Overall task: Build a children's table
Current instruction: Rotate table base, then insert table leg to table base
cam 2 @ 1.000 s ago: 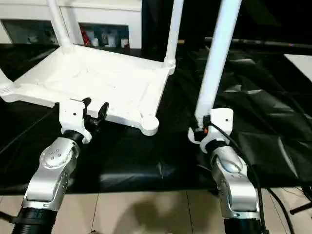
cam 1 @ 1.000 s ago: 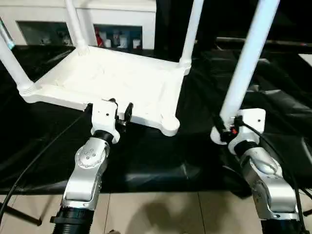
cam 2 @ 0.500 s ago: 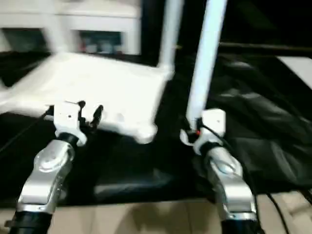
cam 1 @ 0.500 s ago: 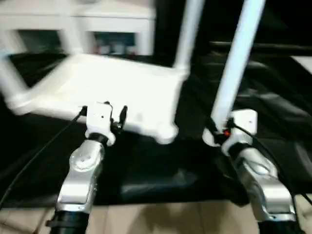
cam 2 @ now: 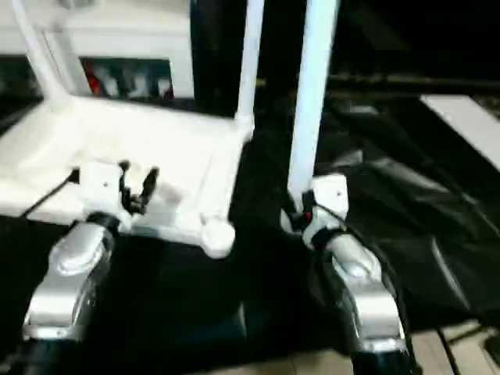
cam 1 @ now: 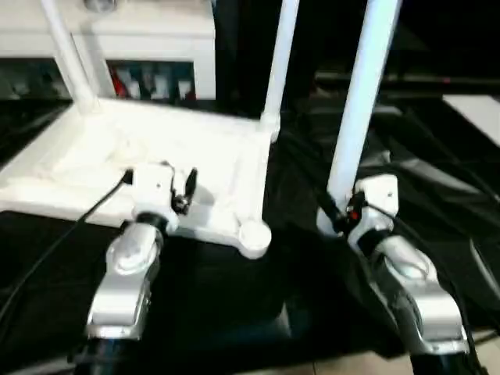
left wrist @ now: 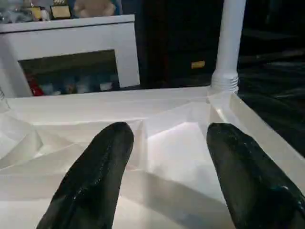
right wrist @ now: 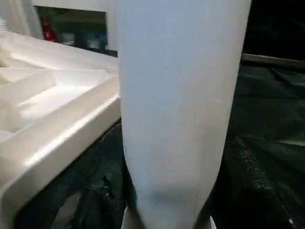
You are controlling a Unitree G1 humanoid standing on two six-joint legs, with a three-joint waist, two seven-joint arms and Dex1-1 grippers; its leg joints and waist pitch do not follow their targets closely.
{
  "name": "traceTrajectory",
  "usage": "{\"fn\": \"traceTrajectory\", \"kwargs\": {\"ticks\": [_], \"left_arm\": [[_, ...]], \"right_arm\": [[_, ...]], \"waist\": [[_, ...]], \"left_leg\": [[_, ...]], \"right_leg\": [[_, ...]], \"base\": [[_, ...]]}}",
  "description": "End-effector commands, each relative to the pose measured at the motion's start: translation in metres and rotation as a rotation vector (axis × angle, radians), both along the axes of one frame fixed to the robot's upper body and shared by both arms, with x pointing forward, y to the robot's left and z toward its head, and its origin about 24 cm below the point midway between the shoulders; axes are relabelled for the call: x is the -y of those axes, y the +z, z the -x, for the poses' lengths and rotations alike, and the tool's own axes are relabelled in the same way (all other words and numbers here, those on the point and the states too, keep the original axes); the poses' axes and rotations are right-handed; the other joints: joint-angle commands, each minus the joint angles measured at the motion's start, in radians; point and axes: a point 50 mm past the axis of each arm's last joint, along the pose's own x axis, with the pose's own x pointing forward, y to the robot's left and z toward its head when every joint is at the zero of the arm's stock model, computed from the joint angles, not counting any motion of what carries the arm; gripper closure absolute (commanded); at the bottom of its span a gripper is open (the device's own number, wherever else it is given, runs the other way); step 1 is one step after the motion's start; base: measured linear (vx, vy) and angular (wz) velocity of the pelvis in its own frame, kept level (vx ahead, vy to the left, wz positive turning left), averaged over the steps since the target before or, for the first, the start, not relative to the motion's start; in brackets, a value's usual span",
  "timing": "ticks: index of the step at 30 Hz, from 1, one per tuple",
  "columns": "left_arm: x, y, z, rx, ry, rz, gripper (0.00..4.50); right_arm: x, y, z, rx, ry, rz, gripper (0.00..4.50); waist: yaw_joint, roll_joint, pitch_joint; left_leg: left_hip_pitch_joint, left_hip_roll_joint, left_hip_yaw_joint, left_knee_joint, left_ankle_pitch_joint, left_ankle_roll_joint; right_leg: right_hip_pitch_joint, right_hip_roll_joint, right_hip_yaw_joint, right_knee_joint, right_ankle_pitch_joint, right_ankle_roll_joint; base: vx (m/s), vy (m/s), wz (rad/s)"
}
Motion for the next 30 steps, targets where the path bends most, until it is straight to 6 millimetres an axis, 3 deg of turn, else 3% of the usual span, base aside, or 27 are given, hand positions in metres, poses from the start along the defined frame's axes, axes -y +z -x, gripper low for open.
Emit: {"fn": "traceTrajectory", "kwargs": {"ticks": [1,2,3,4,5,6,7,8,9,10,11,12,13,14,15,16,17,18,19,21,22,23,24,25,28,30], "left_arm": [[0.005,0.005,0.000,0.017,-0.015,-0.005,1.51],[0.005,0.004,0.000,0.016,-0.014,-0.006,1.51],[0.005,0.004,0.000,0.015,-0.014,-0.006,1.51],[0.005,0.004,0.000,0.013,-0.014,-0.008,1.51],[0.005,0.004,0.000,0.011,-0.013,-0.010,1.51],[0.005,0.003,0.000,0.010,-0.013,-0.011,1.51],[0.005,0.003,0.000,0.009,-0.014,-0.011,1.51],[0.005,0.003,0.000,0.009,-0.014,-0.011,1.51],[0.006,0.003,0.000,0.008,-0.015,-0.011,1.51],[0.006,0.003,0.000,0.005,-0.018,-0.012,1.51],[0.007,0.003,-0.001,0.006,-0.019,-0.016,1.51],[0.007,0.004,-0.001,0.011,-0.022,-0.009,1.51],[0.008,0.005,-0.001,0.024,-0.036,0.013,1.51],[0.010,0.005,-0.002,0.024,-0.070,-0.001,1.51],[0.011,0.005,-0.002,0.023,-0.095,-0.014,1.51],[0.016,0.006,-0.001,0.030,-0.183,-0.035,1.51],[0.019,0.006,-0.001,0.036,-0.244,-0.048,1.51],[0.019,0.006,-0.001,0.036,-0.244,-0.048,1.51],[0.021,0.009,0.003,0.047,-0.449,-0.081,1.51],[0.021,0.009,0.005,0.043,-0.505,-0.093,1.33],[0.020,0.009,0.007,0.005,-0.617,-0.103,1.22],[0.018,0.009,0.010,-0.046,-0.751,-0.120,1.15],[0.018,0.009,0.010,-0.046,-0.751,-0.120,1.12],[0.016,0.010,0.012,-0.099,-0.875,-0.162,1.05],[0.016,0.010,0.011,-0.157,-1.006,-0.218,0.76],[0.017,0.007,0.009,-0.201,-1.095,-0.271,0.58]], "right_arm": [[0.008,0.005,-0.002,0.028,-0.043,-0.025,2.61],[0.009,0.006,-0.002,0.032,-0.045,-0.030,2.61],[0.009,0.006,-0.002,0.035,-0.041,-0.030,2.61],[0.009,0.006,-0.002,0.036,-0.034,-0.023,2.61],[0.009,0.006,-0.002,0.037,-0.028,-0.018,2.61],[0.008,0.006,-0.001,0.037,-0.022,-0.015,2.61],[0.008,0.006,-0.001,0.039,-0.018,-0.010,2.61],[0.008,0.006,-0.001,0.040,-0.018,-0.009,2.61],[0.008,0.007,-0.001,0.041,-0.019,-0.009,2.61],[0.009,0.007,-0.001,0.044,-0.023,-0.007,2.61],[0.010,0.007,-0.002,0.047,-0.026,-0.004,2.61],[0.010,0.007,-0.002,0.048,-0.028,-0.003,2.61],[0.011,0.007,-0.002,0.051,-0.031,-0.002,2.61],[0.013,0.008,-0.002,0.057,-0.027,-0.004,2.61],[0.014,0.009,-0.002,0.062,-0.023,-0.005,2.61],[0.015,0.009,-0.001,0.061,-0.010,-0.016,2.61],[0.016,0.010,-0.001,0.060,-0.001,-0.025,2.61],[0.016,0.010,-0.001,0.060,-0.001,-0.025,2.61],[0.018,0.013,0.002,0.067,0.068,-0.029,2.61],[0.018,0.014,0.003,0.068,0.089,-0.033,2.61],[0.019,0.016,0.006,0.063,0.136,-0.053,2.61],[0.022,0.018,0.010,0.057,0.187,-0.070,2.61],[0.022,0.018,0.010,0.057,0.187,-0.070,2.61],[0.023,0.017,0.013,0.034,0.248,-0.069,2.61],[0.023,0.015,0.016,0.006,0.316,-0.054,2.61],[0.021,0.014,0.019,-0.012,0.366,-0.044,2.61]], "waist": [[0.045,-0.009,-0.044],[0.053,-0.014,-0.043],[0.056,-0.006,-0.036],[0.057,0.028,-0.046],[0.046,0.039,-0.045],[-0.002,0.071,-0.070],[-0.034,0.074,-0.082],[-0.033,0.069,-0.085],[-0.032,0.057,-0.088],[-0.023,0.041,-0.078],[-0.023,0.038,-0.077],[-0.017,-0.007,-0.081],[0.020,-0.031,-0.074],[0.027,-0.034,-0.074],[0.025,-0.024,-0.074],[0.027,0.003,-0.072],[0.014,0.010,-0.071],[0.009,0.013,-0.070],[0.003,0.032,-0.069],[0.001,0.029,-0.060],[0.002,0.033,-0.051],[0.005,0.036,-0.049],[0.008,0.036,-0.043],[0.005,0.043,-0.033],[0.004,0.042,-0.034],[0.008,0.043,-0.035]], "left_leg": [[-0.055,0.089,0.049,0.046,-0.020,0.140],[-0.059,0.100,0.056,0.044,0.000,0.086],[-0.066,0.114,0.067,0.005,0.058,0.048],[-0.042,0.135,0.078,-0.065,0.118,0.045],[-0.009,0.153,0.082,-0.103,0.141,0.045],[0.108,0.214,0.003,-0.131,0.193,0.166],[0.177,0.262,-0.067,-0.127,0.212,0.335],[0.175,0.272,-0.076,-0.121,0.263,0.398],[0.169,0.275,-0.070,-0.108,0.419,0.474],[0.131,0.255,-0.033,-0.117,0.494,0.487],[0.110,0.226,-0.010,-0.114,0.473,0.465],[0.066,0.140,0.053,-0.060,0.345,0.344],[-0.023,0.080,0.086,-0.012,0.138,0.216],[-0.028,0.100,0.079,-0.010,0.098,0.160],[-0.035,0.121,0.074,-0.046,0.152,0.063],[-0.031,0.129,0.073,-0.067,0.213,0.036],[-0.013,0.145,0.078,-0.079,0.302,0.034],[-0.002,0.155,0.076,-0.082,0.317,0.040],[0.013,0.170,0.073,-0.090,0.256,0.056],[0.018,0.185,0.081,-0.100,0.134,0.062],[0.020,0.188,0.089,-0.107,0.022,0.054],[0.021,0.189,0.092,-0.110,-0.029,0.045],[0.023,0.191,0.098,-0.117,-0.090,0.035],[0.031,0.198,0.110,-0.129,-0.234,-0.023],[0.028,0.197,0.124,-0.132,-0.235,-0.058],[0.031,0.194,0.126,-0.132,-0.229,-0.056]], "right_leg": [[0.145,-0.186,0.149,-0.207,-0.253,-0.201],[0.144,-0.171,0.146,-0.206,-0.273,-0.234],[0.151,-0.122,0.105,-0.199,-0.236,-0.294],[0.142,-0.066,0.052,-0.181,-0.149,-0.310],[0.122,-0.037,0.012,-0.172,-0.113,-0.292],[0.029,0.027,-0.059,-0.063,-0.021,-0.220],[-0.057,0.007,-0.067,0.008,-0.073,-0.110],[-0.073,-0.004,-0.065,0.026,-0.067,-0.056],[-0.114,-0.024,-0.055,0.045,-0.020,0.017],[-0.119,-0.034,-0.040,0.034,0.048,0.047],[-0.107,-0.039,-0.028,0.003,0.101,0.029],[-0.057,-0.078,0.014,-0.097,0.266,-0.026],[0.040,-0.153,0.095,-0.138,0.265,-0.061],[0.049,-0.176,0.108,-0.147,0.288,-0.112],[0.064,-0.146,0.072,-0.110,0.394,-0.178],[0.054,-0.116,0.051,-0.095,0.464,-0.202],[0.028,-0.072,0.025,-0.081,0.555,-0.230],[0.017,-0.061,0.017,-0.078,0.541,-0.249],[0.014,-0.064,0.007,-0.088,0.378,-0.300],[0.006,-0.068,0.007,-0.100,0.241,-0.327],[0.003,-0.073,0.010,-0.113,0.137,-0.337],[0.003,-0.078,0.014,-0.115,0.086,-0.338],[0.001,-0.078,0.016,-0.123,0.020,-0.331],[-0.010,-0.075,0.017,-0.135,-0.132,-0.303],[-0.012,-0.077,0.022,-0.142,-0.180,-0.266],[-0.014,-0.076,0.025,-0.147,-0.211,-0.250]], "base": [[0.103,-0.056,0.33],[0.095,-0.015,0.03],[0.095,-0.015,0.03],[0.104,0.013,0.11],[0.149,0.057,0.11],[0.149,0.057,0.11],[0.155,0.073,0.03],[0.103,0.047,-0.04],[0.103,0.047,-0.04],[0.071,0.011,-0.06],[0.000,0.000,0.00],[0.000,0.000,0.00],[0.000,0.000,0.00],[0.038,-0.050,0.13],[0.038,-0.050,0.13],[0.000,0.000,0.00],[0.000,0.000,0.00],[0.000,0.000,0.00],[0.000,0.000,0.00],[0.000,0.000,0.00],[-0.062,0.014,0.07],[-0.090,0.010,0.12],[-0.060,0.002,0.09],[-0.053,-0.007,0.09],[-0.052,-0.007,0.05],[0.000,0.000,0.00]]}}
